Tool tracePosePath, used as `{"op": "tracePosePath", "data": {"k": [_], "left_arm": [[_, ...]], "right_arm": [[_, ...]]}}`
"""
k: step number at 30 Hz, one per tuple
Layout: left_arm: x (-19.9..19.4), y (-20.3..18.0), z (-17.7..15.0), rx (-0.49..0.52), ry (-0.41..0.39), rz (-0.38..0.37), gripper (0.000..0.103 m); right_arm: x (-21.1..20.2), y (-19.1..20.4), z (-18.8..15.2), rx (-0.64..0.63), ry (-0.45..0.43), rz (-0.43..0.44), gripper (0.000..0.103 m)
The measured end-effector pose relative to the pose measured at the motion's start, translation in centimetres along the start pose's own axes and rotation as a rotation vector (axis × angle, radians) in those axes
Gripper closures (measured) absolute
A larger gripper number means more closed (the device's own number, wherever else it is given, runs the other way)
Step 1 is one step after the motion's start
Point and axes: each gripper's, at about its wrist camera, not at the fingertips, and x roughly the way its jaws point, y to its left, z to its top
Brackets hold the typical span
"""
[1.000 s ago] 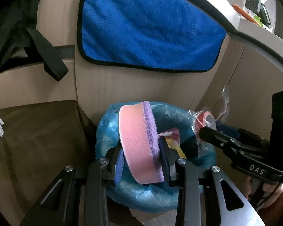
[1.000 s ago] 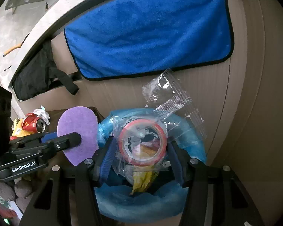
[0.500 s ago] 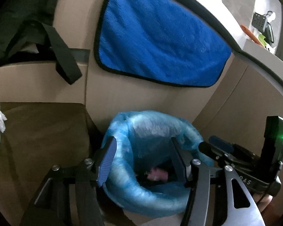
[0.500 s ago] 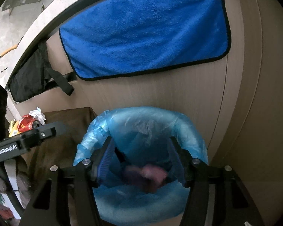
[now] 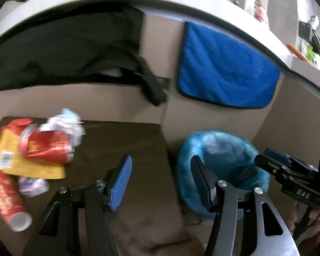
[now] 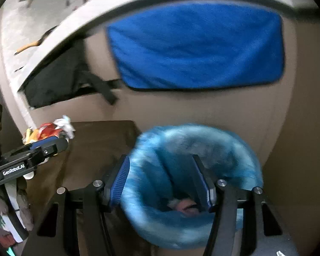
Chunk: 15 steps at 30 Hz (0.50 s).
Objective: Collect trash
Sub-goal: 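Move both open tools back to the trash pile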
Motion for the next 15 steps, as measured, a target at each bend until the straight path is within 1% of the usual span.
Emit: {"op": "tracePosePath", "data": {"k": [6, 11, 15], "left_arm": [[-4.4, 6.2, -0.7, -0.076, -0.043, 0.089, 0.044], [-7.3, 12.0, -2.1, -0.169, -0.057, 0.173, 0.044], [-9.1, 15.7, -3.6, -0.217, -0.063, 0.221, 0.044]], "right_arm": [[0.1, 6.8, 0.8, -0.097, -0.013, 0.083, 0.046], [1.0, 12.5, 1.1, -0.166, 0.012, 0.167, 0.046], [1.7, 16.8, 0.6, -0.240, 0.038, 0.203, 0.046]]}}
